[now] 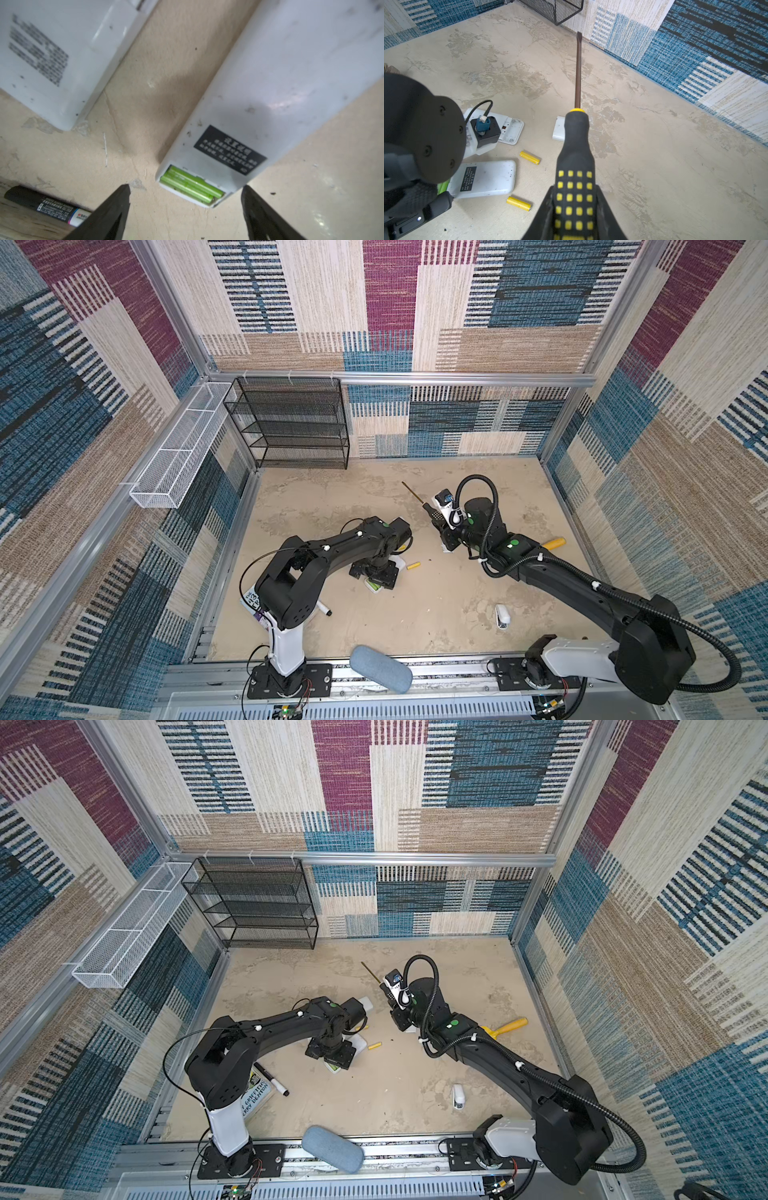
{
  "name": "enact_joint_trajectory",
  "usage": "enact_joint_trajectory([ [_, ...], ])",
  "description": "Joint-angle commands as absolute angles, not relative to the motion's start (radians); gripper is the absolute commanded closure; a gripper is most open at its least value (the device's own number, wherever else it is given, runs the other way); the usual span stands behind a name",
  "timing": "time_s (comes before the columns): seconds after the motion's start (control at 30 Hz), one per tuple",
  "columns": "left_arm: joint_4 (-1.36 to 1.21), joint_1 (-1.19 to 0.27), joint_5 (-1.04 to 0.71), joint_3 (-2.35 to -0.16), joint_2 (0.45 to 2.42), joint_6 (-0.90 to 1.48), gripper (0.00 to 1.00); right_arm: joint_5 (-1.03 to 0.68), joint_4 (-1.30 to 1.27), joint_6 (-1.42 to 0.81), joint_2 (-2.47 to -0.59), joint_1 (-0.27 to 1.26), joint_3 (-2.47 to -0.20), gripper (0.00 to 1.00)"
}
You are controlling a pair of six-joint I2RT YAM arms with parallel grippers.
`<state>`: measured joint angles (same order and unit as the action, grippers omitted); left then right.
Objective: Unload the batteries from the remote control
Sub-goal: 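Lower the left gripper toward the green batteries' end of the remote, then close the left gripper on the remote's narrow end and lift it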
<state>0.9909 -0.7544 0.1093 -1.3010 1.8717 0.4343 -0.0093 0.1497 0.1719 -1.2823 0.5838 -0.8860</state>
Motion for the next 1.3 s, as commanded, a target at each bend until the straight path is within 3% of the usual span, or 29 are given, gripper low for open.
enact_joint_trajectory([
  [0.0,1.001,-0.753,0.105,-1.318,1.858,0.378,0.13,-0.018,0.168,0.142,-1.286,0.584,-0.907,1.00],
  [0.33,0.853,-0.724,-0.007,-1.257,1.779,0.326,0.04,-0.022,0.275,0.108,-1.279,0.585,-0.925,1.00],
  [0.5,0.852,-0.724,-0.049,-1.334,1.827,0.229,0.05,-0.016,0.329,0.080,-1.276,0.585,-0.944,1.00],
  [0.8,0.905,-0.724,-0.001,-1.476,1.956,0.161,0.09,0.043,0.422,0.026,-1.254,0.583,-0.977,0.99],
  [1.27,0.918,-0.723,-0.008,-1.523,2.037,0.147,0.22,0.066,0.467,0.010,-1.221,0.563,-1.005,0.99],
])
